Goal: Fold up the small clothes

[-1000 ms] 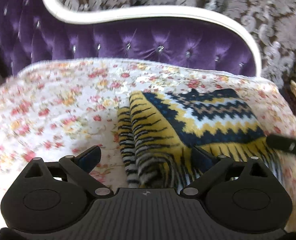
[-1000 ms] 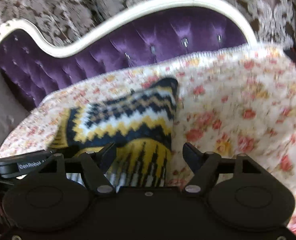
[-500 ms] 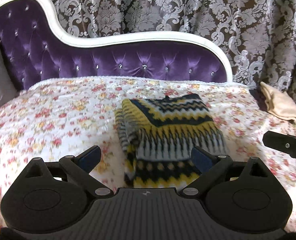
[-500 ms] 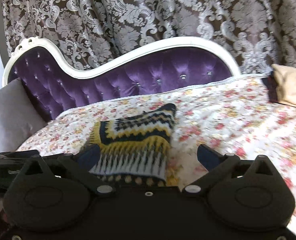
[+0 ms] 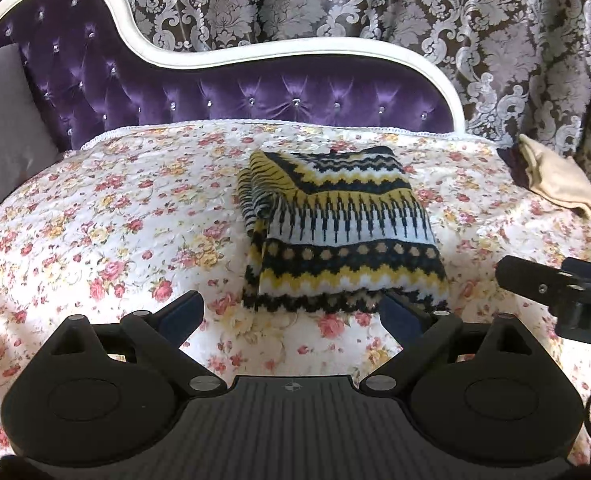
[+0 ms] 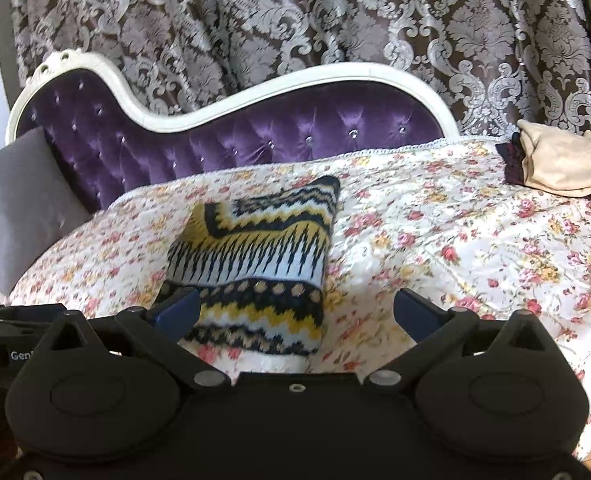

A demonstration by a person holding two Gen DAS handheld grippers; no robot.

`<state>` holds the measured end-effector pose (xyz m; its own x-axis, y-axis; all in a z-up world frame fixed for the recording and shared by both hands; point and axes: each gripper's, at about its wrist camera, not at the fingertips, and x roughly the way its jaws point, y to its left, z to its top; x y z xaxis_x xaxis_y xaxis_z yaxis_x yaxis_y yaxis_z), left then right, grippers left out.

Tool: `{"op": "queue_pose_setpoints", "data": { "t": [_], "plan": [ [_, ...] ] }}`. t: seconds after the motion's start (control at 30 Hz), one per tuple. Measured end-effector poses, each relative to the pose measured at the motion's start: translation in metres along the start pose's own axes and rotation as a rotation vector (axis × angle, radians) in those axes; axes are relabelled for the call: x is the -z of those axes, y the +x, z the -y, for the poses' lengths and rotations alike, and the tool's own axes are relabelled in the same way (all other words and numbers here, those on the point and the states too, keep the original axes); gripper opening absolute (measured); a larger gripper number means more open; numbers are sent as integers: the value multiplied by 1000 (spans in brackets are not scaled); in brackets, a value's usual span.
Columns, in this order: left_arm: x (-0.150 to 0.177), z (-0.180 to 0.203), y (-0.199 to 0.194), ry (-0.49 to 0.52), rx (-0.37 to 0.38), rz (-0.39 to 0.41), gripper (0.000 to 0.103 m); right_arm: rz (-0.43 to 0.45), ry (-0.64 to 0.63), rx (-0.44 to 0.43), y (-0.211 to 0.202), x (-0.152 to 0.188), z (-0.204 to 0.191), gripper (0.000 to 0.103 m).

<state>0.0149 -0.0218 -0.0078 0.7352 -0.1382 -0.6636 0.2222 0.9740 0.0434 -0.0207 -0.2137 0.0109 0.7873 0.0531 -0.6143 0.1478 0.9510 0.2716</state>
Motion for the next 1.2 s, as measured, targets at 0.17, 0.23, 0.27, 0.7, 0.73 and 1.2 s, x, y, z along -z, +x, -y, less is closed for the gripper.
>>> {"op": "queue_pose_setpoints", "data": {
  "t": [0.17, 0.23, 0.27, 0.7, 0.73, 1.2],
  "plan": [
    [4, -5, -6, -30, -10, -1, 96, -6, -11, 4, -1, 1, -4, 103],
    [5, -5, -7, -37, -15, -1, 96, -6, -14, 3, -1, 0, -5, 103],
    [6, -5, -7, -39, -24, -3, 96, -7, -17, 3, -1, 0, -6, 103],
    [8, -2, -3, -43, -43, -39, 96, -21, -26, -9, 3, 2, -11, 103],
    [8, -2, -3, -45, -42, -41, 96, -21, -27, -9, 3, 2, -11, 103],
    [8, -3, -1, -41, -46, -47, 96, -26, -27, -19, 6, 1, -15, 103]
  ]
}}
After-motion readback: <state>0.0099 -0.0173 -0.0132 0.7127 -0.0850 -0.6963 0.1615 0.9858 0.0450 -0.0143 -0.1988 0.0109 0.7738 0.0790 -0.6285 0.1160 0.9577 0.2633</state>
